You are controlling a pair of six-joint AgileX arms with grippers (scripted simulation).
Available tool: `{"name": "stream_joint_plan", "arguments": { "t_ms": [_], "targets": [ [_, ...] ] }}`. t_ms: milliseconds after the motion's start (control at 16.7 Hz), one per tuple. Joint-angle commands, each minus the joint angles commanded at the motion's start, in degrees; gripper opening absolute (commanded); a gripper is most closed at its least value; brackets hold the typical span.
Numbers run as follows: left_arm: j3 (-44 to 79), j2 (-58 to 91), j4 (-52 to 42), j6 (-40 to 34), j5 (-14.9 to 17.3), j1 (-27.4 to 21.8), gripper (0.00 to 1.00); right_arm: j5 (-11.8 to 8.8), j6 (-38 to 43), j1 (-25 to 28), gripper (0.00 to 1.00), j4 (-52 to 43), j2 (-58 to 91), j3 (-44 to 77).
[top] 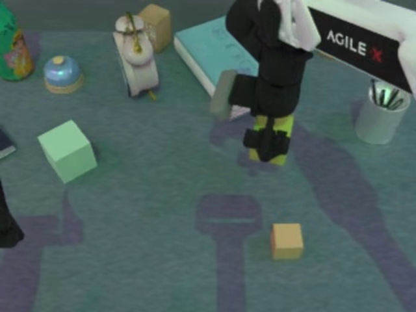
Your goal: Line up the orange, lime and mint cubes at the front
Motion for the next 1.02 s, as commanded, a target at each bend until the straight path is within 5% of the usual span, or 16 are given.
{"name": "stream_joint_plan", "arguments": {
  "t_ms": [420,1020],
  "targets": [
    [0.0,0.0,0.0,0.0,0.0,0.0,1.00,0.0,0.3,1.3,0.00,1.0,-2.0,-2.3],
    [0.0,0.0,0.0,0.0,0.0,0.0,1.00,0.0,2.5,17.1,0.00,8.4,-19.7,-28.0]
  ]
}}
